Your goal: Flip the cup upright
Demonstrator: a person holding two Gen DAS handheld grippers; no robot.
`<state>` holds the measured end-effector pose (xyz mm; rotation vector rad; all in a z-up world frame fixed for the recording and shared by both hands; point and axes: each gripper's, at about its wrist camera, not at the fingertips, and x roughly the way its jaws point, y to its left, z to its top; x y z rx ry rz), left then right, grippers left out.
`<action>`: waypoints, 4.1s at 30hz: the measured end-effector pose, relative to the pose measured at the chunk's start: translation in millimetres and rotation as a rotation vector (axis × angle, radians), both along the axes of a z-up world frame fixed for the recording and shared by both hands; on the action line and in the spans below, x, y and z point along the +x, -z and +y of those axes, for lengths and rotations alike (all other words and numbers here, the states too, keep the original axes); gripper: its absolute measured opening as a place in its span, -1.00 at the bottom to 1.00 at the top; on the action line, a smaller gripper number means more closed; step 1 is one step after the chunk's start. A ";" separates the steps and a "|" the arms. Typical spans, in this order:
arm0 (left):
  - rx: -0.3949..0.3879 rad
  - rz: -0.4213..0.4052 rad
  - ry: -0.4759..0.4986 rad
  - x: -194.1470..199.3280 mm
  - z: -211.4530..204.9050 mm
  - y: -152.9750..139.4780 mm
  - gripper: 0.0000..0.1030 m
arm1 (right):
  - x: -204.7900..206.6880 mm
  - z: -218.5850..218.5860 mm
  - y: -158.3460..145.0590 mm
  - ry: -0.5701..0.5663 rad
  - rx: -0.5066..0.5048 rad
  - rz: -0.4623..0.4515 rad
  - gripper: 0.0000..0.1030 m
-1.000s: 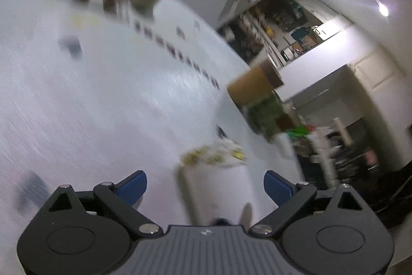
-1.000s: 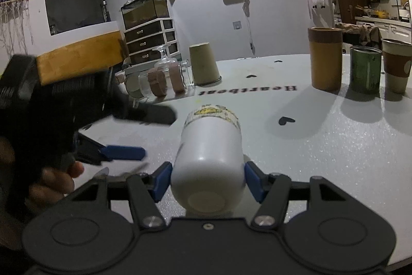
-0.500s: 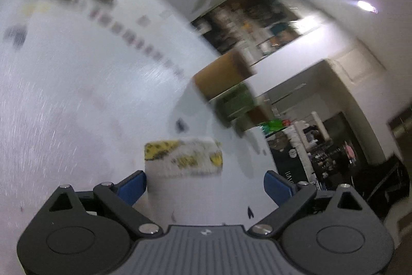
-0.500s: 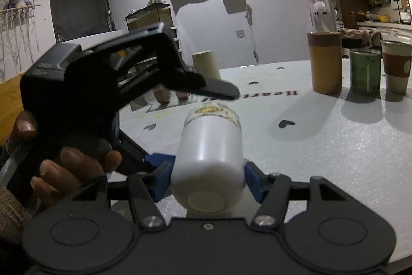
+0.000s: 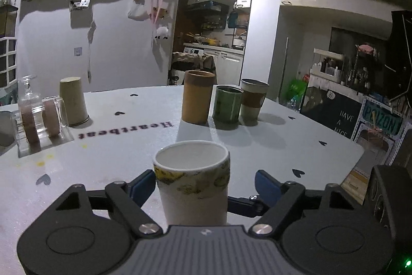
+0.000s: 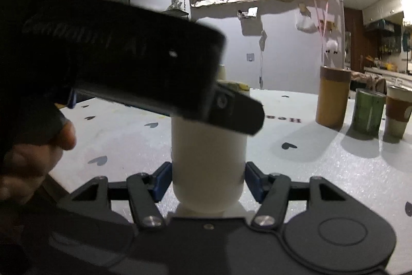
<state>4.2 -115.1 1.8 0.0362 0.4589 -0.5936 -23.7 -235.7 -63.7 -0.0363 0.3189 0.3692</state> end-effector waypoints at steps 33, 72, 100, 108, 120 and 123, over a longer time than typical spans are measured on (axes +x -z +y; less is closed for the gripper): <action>-0.151 -0.077 -0.215 204.2 -61.1 -29.8 0.26 | 21.8 -92.4 -14.7 0.288 0.160 0.031 0.65; 0.010 -0.153 -0.267 136.7 -43.2 -27.0 1.00 | 31.8 -117.6 -47.8 0.402 0.170 -0.039 0.92; 0.036 -0.070 -0.345 45.2 13.4 -4.6 1.00 | 41.2 -105.8 -55.8 0.423 0.043 -0.031 1.00; 0.038 -0.069 -0.359 46.9 14.5 -5.0 1.00 | 38.3 -106.8 -55.5 0.428 0.042 -0.026 1.00; 0.037 -0.071 -0.361 47.3 15.6 -5.8 1.00 | 38.0 -106.9 -55.0 0.424 0.041 -0.023 1.00; 0.037 -0.071 -0.360 47.2 15.3 -5.7 1.00 | 38.0 -107.0 -55.0 0.425 0.041 -0.023 1.00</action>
